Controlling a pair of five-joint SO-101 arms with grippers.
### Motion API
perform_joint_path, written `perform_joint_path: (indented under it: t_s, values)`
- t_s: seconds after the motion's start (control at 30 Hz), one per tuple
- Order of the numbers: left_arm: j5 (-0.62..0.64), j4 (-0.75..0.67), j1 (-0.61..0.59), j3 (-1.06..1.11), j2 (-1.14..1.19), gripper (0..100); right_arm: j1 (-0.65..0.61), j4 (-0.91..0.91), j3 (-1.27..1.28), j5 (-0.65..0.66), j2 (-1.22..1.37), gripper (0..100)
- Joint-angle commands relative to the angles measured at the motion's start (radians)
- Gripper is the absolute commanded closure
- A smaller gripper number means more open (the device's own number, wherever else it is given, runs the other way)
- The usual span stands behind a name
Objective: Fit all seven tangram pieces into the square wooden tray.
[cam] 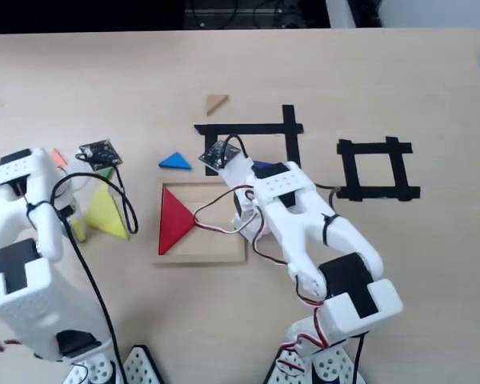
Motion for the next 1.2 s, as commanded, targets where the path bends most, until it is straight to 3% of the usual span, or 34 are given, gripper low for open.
perform_joint_path:
  t_s: [0.0, 0.4, 0.8, 1.17]
  values:
    - [-0.066, -0.028, 0.079, -0.059, 0.046, 76, -0.012, 0.008, 0.004, 0.008, -0.004, 98.7]
    - [-0.157, -0.021, 0.225, -0.11, 0.086, 76, -0.014, 0.005, -0.001, 0.063, -0.004, 98.7]
    - [-0.15, -0.021, 0.498, -0.11, 0.078, 76, -0.014, -0.011, -0.018, 0.074, -0.004, 98.7]
    - [-0.153, 0.123, 0.536, -0.105, 0.068, 77, -0.008, -0.032, -0.031, 0.077, -0.002, 98.7]
